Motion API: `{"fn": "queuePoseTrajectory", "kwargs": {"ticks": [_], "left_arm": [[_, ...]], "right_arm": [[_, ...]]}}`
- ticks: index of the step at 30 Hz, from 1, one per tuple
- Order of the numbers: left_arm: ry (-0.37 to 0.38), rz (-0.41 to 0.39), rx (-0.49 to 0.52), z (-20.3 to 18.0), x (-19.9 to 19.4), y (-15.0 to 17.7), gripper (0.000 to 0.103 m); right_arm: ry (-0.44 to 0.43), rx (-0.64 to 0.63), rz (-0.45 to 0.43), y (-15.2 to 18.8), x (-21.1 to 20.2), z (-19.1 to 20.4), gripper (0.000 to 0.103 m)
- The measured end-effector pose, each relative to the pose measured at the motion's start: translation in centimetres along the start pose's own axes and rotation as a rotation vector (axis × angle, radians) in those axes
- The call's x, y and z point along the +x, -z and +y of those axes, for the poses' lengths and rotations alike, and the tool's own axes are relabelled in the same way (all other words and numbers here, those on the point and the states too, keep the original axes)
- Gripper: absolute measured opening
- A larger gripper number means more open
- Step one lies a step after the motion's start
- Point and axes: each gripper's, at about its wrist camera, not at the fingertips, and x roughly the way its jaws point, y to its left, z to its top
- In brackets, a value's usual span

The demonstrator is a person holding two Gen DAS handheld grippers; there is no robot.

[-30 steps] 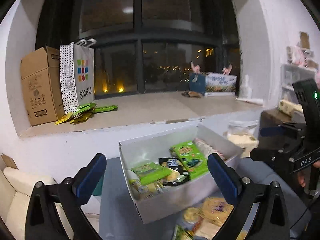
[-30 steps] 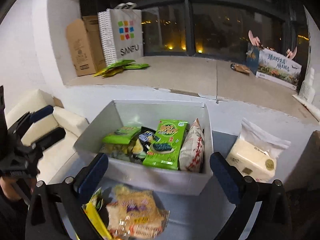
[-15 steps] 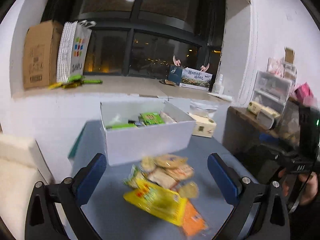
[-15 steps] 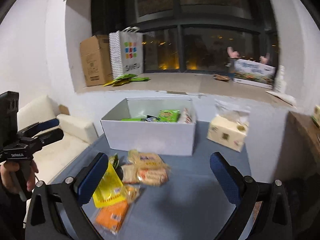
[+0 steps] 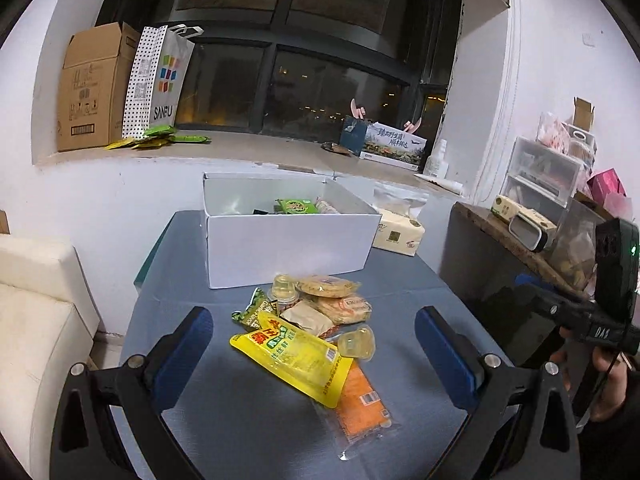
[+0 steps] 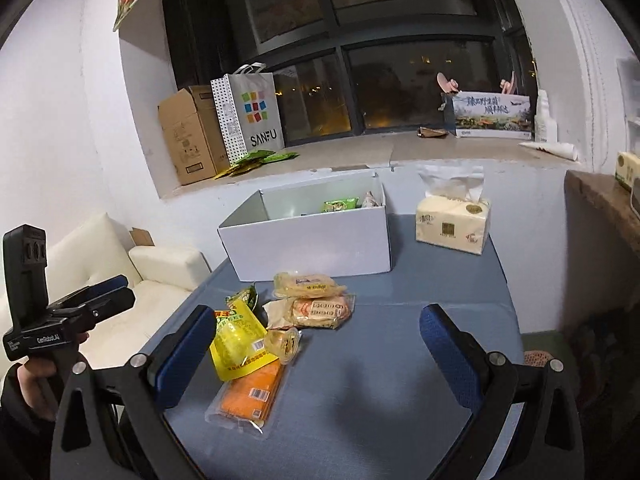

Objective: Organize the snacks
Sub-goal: 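Move both tools back over the remaining snacks, then grasp the yellow cartoon-printed bag with the right gripper while the left grasps a green packet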

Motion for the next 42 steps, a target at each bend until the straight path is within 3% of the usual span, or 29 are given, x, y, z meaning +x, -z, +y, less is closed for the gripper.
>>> {"fn": "queuePoseTrajectory", "kwargs": {"ticks": [11, 19, 29, 35, 42], "left_arm": [[-0.016, 0.018, 0.005, 0.5, -0.1, 0.6, 0.103], [-0.015, 0.008, -0.018, 1.2, -0.7, 1.2, 0.103], [-0.023, 0.015, -0.045, 2.2, -0.5, 1.6, 0.103], [-0.028, 0.02, -0.085, 3.3, -0.2, 2.0, 0.103], [-0.029, 0.045, -0.122, 4.4, 0.5, 2.6, 0.103]], "right_arm": [[-0.01, 0.005, 0.076, 1.3, 1.7, 0.3, 0.103], [-0.049, -0.072, 0.161, 1.4, 5.6, 1.4, 0.103], [-0.142, -0.094, 0.291, -2.1, 16.0, 0.7, 0.103], [-0.093, -0.141, 0.41, -2.8, 23.7, 0.7, 0.103], [-0.099, -0.128, 0.481, -1.5, 27.9, 0.7, 0.103]]}}
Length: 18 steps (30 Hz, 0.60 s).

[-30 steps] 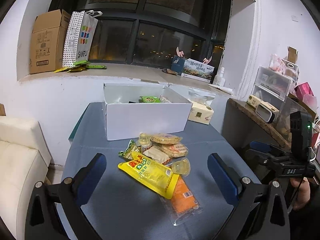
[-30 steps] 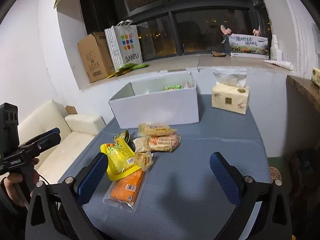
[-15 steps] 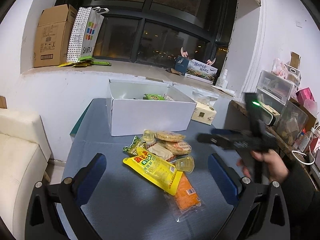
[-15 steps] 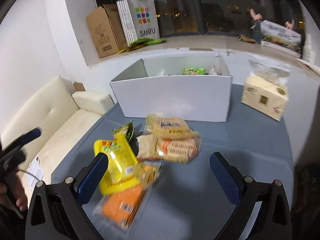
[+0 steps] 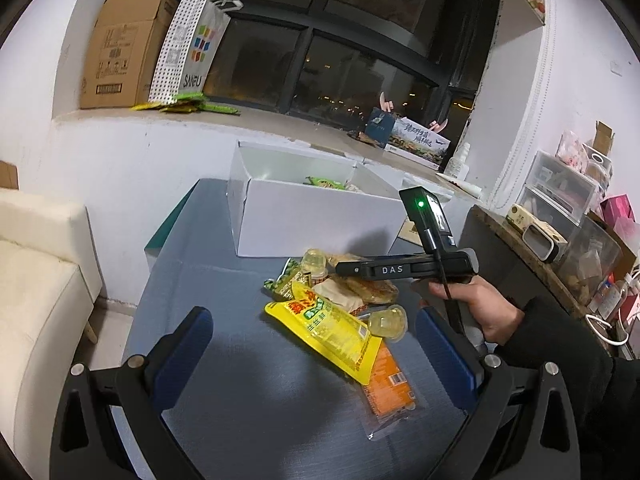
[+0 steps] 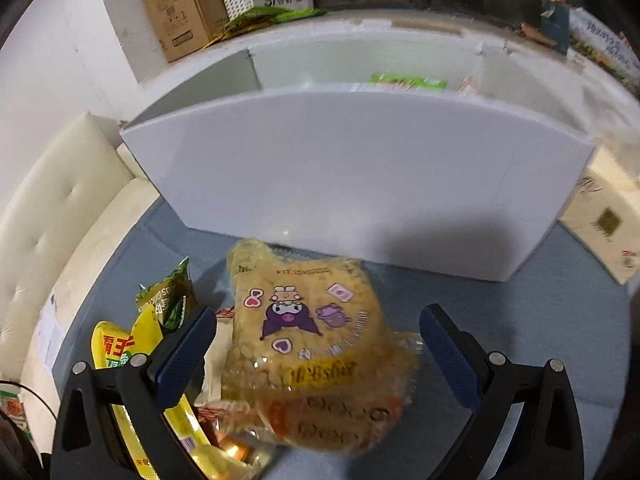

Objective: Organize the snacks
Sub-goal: 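Grasp the yellow cartoon-printed bag with the right gripper while the left grasps a green packet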

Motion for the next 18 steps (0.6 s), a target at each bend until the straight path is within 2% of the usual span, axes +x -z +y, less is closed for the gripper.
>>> {"fn": "queuePoseTrajectory", "kwargs": {"ticks": [1, 2, 3, 5, 12, 16, 18], "left_arm": [[-0.003, 0.002, -0.007, 0.1, 0.1, 0.1, 0.103], [-0.01, 0.001, -0.012, 0.2, 0.1, 0.1, 0.103], [-0.019, -0.005, -0.018, 0.4, 0.0, 0.1, 0.103], [-0.009, -0.007, -0.022, 0.6, 0.1, 0.0, 0.103], [0.039, 0.051, -0.009, 0.8, 3.5, -1.4, 0.103], [0.091, 0.146, -0.009, 1.6, 8.2, -3.1, 0.103], [0.085, 0.215, -0.009, 2.4, 11.2, -3.8, 0.103]], "right_arm": [[0.0, 0.001, 0.007, 0.0, 0.4, -0.1, 0.101], [0.002, 0.003, 0.013, 0.0, 0.7, -0.2, 0.089], [-0.01, 0.01, 0.026, 0.2, 1.0, -0.3, 0.086], [-0.038, 0.02, -0.001, 0.3, 0.5, -0.3, 0.078], [-0.067, 0.013, -0.137, 1.2, -5.2, -0.3, 0.078], [-0.078, 0.016, -0.229, 3.2, -9.8, 0.0, 0.078], [-0.103, 0.014, -0.283, 4.9, -12.4, 0.4, 0.078]]}}
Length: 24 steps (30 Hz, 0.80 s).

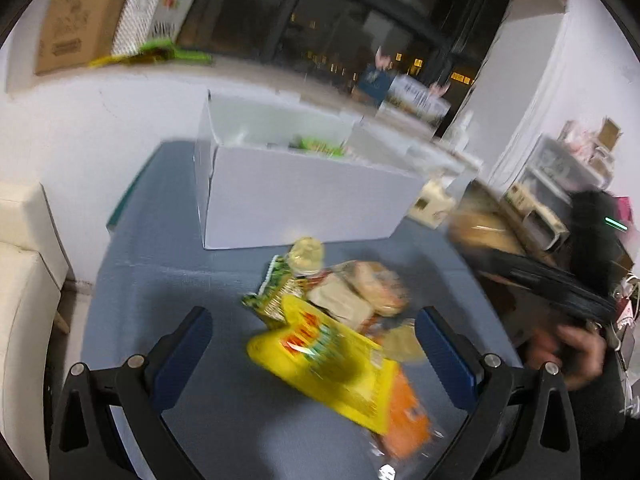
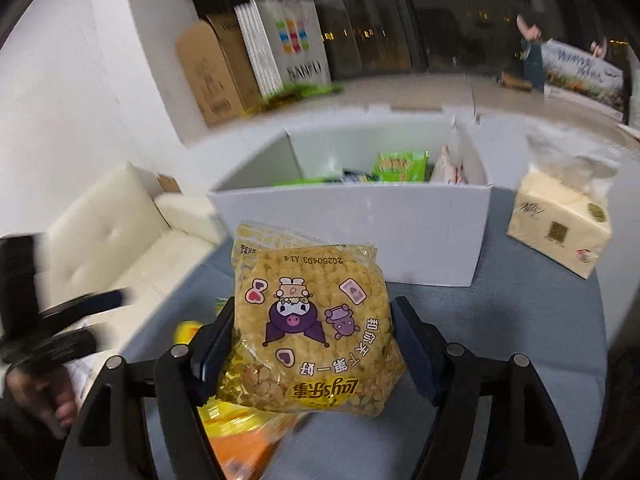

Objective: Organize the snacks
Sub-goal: 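Grasp the yellow cartoon-printed bag with the right gripper while the left grasps a green packet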

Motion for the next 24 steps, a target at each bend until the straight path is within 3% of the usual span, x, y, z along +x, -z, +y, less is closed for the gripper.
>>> {"fn": "queuePoseTrajectory", "kwargs": {"ticks": [4, 8, 10, 11, 12, 17, 24], "left_arm": [[0.014, 0.149, -0.04, 2.3, 5.2, -1.8, 0.102], [0.032, 0.244, -0.084, 3.6, 8.5, -2.5, 0.091], [0.022, 0.259, -0.057, 3.3, 9.4, -2.6, 0.077], [0.016, 0.278, -0.052, 3.2, 10.0, -2.5, 0.061], [0.024, 0.289, -0.058, 3.2, 10.4, -2.4, 0.054], [0.018, 0.26, -0.008, 2.1, 10.2, -2.6, 0.04], [-0.085, 0.019, 0.064, 1.1, 3.9, -3.6, 0.036]], "right_arm": [[-0.044, 0.012, -0.086, 1.8, -4.4, 1.1, 0.078], [-0.075, 0.068, -0.145, 3.5, -7.6, 1.0, 0.078], [-0.04, 0.085, -0.159, 3.9, -8.3, 1.4, 0.078], [-0.026, 0.088, -0.168, 3.9, -8.5, 1.4, 0.078], [-0.023, 0.086, -0.172, 4.1, -8.9, 1.4, 0.078], [-0.016, 0.076, -0.176, 4.3, -9.3, 1.9, 0.078], [0.02, 0.065, -0.166, 4.5, -8.7, 2.4, 0.078]]}}
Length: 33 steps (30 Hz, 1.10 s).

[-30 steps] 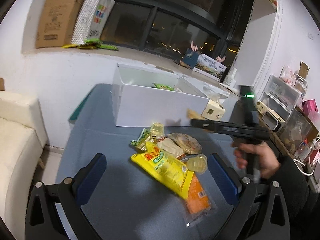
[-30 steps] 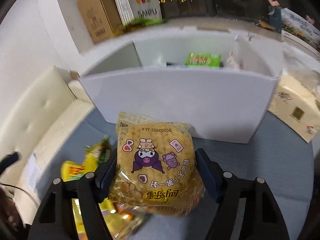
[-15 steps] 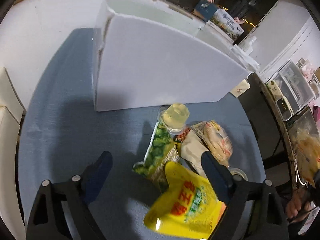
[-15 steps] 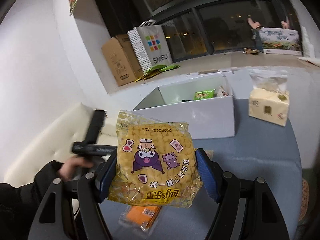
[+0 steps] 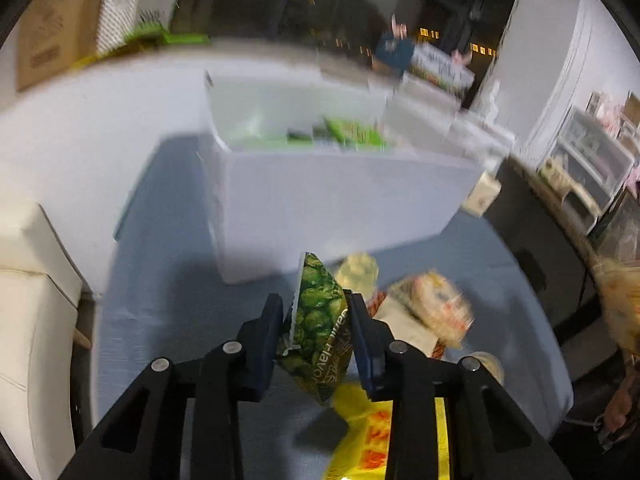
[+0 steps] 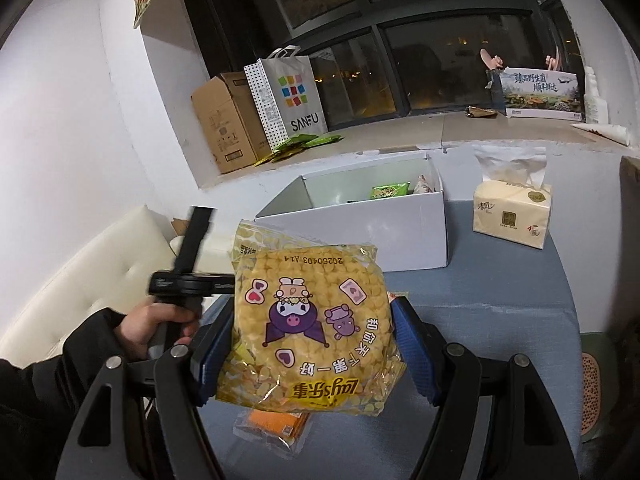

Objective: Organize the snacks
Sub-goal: 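Grasp the yellow cartoon-printed bag with the right gripper while the left grasps a green packet, then lower both held packets into the white box and open both grippers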

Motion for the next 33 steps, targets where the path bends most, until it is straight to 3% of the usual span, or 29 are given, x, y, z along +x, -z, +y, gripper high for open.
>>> {"fn": "queuePoseTrajectory", "kwargs": {"ticks": [6, 12, 19, 23, 27, 28, 30, 31, 32, 33], "left_arm": [[0.016, -0.182, 0.036, -1.2, -6.6, -1.5, 0.035], [0.028, -0.261, 0.05, -2.1, -7.7, -7.3, 0.035], [-0.012, -0.232, 0.051, -1.4, -2.8, -13.5, 0.035], [-0.038, -0.207, 0.068, -1.2, 0.1, -14.9, 0.035], [-0.061, -0.172, 0.04, -0.2, 1.8, -15.1, 0.038], [-0.066, -0.156, 0.036, 0.0, 2.1, -15.1, 0.044], [-0.095, -0.129, 0.028, 0.6, 2.5, -14.7, 0.096], [-0.104, -0.138, 0.032, 0.8, 2.2, -14.4, 0.103], [-0.112, -0.15, 0.043, 0.8, 1.9, -14.0, 0.103], [-0.122, -0.147, 0.057, 0.9, 1.7, -13.6, 0.103]], "right_arm": [[0.028, 0.027, 0.002, -0.9, 1.1, -0.8, 0.078], [0.051, 0.04, -0.001, -6.2, 4.0, -2.1, 0.078], [0.089, 0.037, 0.04, -12.8, 9.6, -3.5, 0.078], [0.108, 0.041, 0.091, -16.1, 14.1, -4.9, 0.078], [0.138, 0.04, 0.145, -17.3, 17.6, -6.1, 0.078], [0.138, 0.044, 0.161, -17.4, 18.3, -6.3, 0.078], [0.116, 0.038, 0.199, -17.4, 19.8, -6.5, 0.079], [0.114, 0.028, 0.218, -17.3, 20.5, -6.5, 0.089], [0.122, 0.021, 0.226, -17.1, 20.9, -6.4, 0.102], [0.131, 0.017, 0.22, -16.9, 20.9, -6.4, 0.103]]}}
